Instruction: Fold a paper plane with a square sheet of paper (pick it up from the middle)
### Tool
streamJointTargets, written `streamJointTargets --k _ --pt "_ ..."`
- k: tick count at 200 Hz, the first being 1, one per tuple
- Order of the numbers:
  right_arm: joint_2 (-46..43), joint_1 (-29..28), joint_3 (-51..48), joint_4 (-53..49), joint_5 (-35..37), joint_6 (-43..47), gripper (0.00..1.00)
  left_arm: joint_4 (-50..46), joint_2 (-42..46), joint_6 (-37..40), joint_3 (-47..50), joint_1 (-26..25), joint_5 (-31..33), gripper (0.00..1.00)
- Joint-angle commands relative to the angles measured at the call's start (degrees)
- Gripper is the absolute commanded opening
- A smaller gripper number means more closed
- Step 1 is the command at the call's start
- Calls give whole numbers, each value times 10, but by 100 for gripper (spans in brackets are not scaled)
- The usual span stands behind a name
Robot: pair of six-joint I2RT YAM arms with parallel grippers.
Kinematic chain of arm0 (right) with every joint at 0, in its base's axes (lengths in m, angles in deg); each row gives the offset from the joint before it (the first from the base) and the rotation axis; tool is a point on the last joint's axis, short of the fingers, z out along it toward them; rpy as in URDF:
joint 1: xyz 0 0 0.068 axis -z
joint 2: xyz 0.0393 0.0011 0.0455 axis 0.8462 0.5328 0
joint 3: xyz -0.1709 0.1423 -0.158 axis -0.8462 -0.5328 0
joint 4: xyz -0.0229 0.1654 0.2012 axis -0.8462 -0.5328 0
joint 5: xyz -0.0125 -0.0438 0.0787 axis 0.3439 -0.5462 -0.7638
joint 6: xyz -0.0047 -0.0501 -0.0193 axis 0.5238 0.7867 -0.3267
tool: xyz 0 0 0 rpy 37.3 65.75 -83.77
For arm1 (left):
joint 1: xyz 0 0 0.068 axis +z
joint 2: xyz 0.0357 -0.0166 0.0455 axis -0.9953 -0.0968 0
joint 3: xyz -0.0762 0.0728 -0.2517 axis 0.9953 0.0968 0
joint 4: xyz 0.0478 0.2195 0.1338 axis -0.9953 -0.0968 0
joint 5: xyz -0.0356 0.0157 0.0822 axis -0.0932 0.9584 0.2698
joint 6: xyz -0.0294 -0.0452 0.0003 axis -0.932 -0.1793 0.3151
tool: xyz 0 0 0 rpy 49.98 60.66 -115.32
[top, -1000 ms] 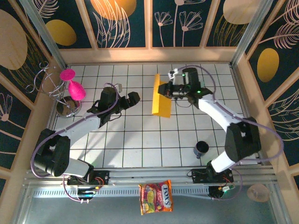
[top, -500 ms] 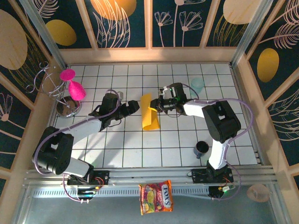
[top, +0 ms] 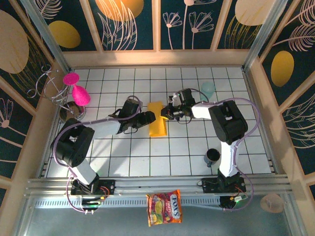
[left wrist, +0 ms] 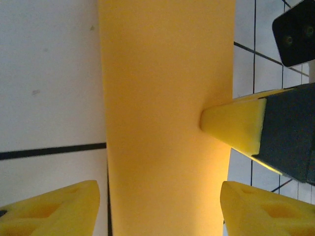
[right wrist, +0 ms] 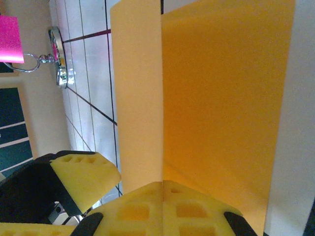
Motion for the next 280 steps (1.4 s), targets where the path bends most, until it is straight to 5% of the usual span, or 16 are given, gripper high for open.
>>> streamJointTargets --k 1,112,147,212,280 --pt "15 10 19 -25 2 32 0 -36 -33 -4 -31 -6 32 62" --pt "27 14 27 -27 -31 31 0 -89 -97 -10 -68 -14 75 41" --pt "-10 26 22 -55 1 46 22 -122 -121 2 -68 -16 107 35" --pt "-101 60 -8 -83 120 83 30 -131 -165 8 -55 -18 132 34" --pt "-79 58 7 -73 105 78 30 -152 -208 34 -68 -28 126 38"
